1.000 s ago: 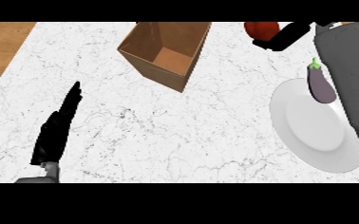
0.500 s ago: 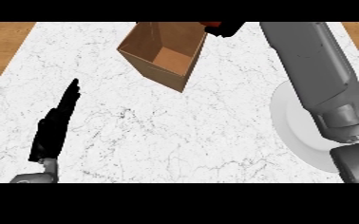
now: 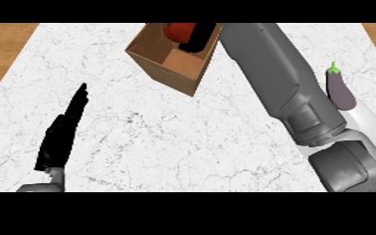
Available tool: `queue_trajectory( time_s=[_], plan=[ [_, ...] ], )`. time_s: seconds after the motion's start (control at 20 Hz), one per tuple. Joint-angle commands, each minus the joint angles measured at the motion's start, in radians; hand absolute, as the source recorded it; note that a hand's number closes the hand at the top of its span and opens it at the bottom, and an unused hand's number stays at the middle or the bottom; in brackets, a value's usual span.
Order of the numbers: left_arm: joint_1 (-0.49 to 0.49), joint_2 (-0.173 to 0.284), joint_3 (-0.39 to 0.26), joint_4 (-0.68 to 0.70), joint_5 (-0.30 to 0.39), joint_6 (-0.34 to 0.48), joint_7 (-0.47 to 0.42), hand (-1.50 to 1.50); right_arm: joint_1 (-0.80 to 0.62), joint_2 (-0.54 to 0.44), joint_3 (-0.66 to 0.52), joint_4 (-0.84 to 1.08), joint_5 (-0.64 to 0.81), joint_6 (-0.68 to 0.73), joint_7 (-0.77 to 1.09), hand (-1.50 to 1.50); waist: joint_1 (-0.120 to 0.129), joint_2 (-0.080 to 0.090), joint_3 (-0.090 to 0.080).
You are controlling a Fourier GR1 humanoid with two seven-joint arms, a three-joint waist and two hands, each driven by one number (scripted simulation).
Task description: Pick the bell pepper from the plate and place it in the cardboard box
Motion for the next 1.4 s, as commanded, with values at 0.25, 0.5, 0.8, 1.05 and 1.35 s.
queue_trajectory(
  time_s=[0.25, 0.5, 0.8, 1.05, 1.35],
  plan=[
    [-0.057, 0.008, 0.025, 0.060, 0.015, -0.026, -0.023, 0.00, -0.051, 0.089, 0.007, 0.227, 0.015, -0.102, 0.069, -1.50, 0.025, 0.012, -0.001],
    [-0.035, 0.000, -0.008, 0.013, -0.006, -0.030, -0.019, 0.00, -0.005, 0.090, 0.056, 0.255, -0.053, -0.159, 0.024, -1.50, 0.058, 0.013, -0.001],
    [-0.033, -0.025, -0.019, 0.047, -0.017, -0.016, -0.046, 0.00, -0.015, 0.090, -0.091, 0.248, -0.195, -0.225, -0.024, -1.50, 0.056, 0.020, 0.000],
    [-0.051, -0.005, 0.013, 0.040, 0.001, -0.025, -0.025, 0.00, -0.026, 0.089, -0.233, 0.237, -0.310, -0.278, -0.042, -1.50, 0.031, 0.017, 0.001],
    [-0.044, -0.036, -0.014, 0.032, -0.028, 0.002, -0.022, 0.00, -0.057, -0.018, -0.372, 0.259, -0.432, -0.232, -0.033, -1.50, 0.034, 0.020, 0.001]
  ],
)
